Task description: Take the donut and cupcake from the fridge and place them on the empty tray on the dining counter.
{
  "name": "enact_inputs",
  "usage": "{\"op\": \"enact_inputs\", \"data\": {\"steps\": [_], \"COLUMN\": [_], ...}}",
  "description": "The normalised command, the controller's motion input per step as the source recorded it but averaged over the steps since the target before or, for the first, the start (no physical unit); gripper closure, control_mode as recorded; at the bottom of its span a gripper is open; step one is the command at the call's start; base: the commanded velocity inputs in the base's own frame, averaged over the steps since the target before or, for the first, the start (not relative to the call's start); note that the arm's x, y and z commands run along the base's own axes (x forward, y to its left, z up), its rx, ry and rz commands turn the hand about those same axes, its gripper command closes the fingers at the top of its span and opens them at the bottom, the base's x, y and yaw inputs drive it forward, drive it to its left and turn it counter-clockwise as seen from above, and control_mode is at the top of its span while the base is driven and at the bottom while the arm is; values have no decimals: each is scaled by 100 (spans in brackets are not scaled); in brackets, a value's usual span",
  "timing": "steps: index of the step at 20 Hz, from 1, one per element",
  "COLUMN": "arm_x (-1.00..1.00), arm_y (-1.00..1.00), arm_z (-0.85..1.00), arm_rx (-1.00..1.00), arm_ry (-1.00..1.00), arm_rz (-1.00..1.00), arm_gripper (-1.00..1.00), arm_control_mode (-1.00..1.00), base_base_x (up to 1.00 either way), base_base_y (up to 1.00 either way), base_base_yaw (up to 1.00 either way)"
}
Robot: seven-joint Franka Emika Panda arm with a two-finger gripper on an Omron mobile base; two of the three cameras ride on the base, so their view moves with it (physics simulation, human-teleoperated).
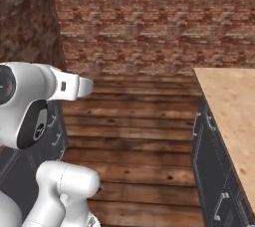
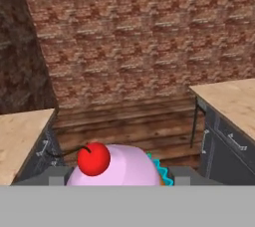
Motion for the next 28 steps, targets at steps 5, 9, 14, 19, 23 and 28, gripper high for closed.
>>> {"op": "enact_inputs", "data": {"steps": [5, 9, 14, 19, 23, 28], "arm_x": [0, 0, 0, 0, 0, 0], "arm_y": [0, 0, 0, 0, 0, 0], "arm_z": [0, 0, 0, 0, 0, 0], "arm_rx": [0, 0, 0, 0, 0, 0], "arm_ry": [0, 0, 0, 0, 0, 0], "arm_rz": [0, 0, 0, 0, 0, 0], "arm_gripper": [100, 100, 100, 100, 100, 100], "arm_control_mode": [100, 100, 100, 100, 100, 100], "base_base_x": [100, 100, 100, 58, 18, 44], "base_base_y": [-23, -23, -11, 32, 22, 44], "base_base_yaw": [0, 0, -10, -84, -100, -92]}}
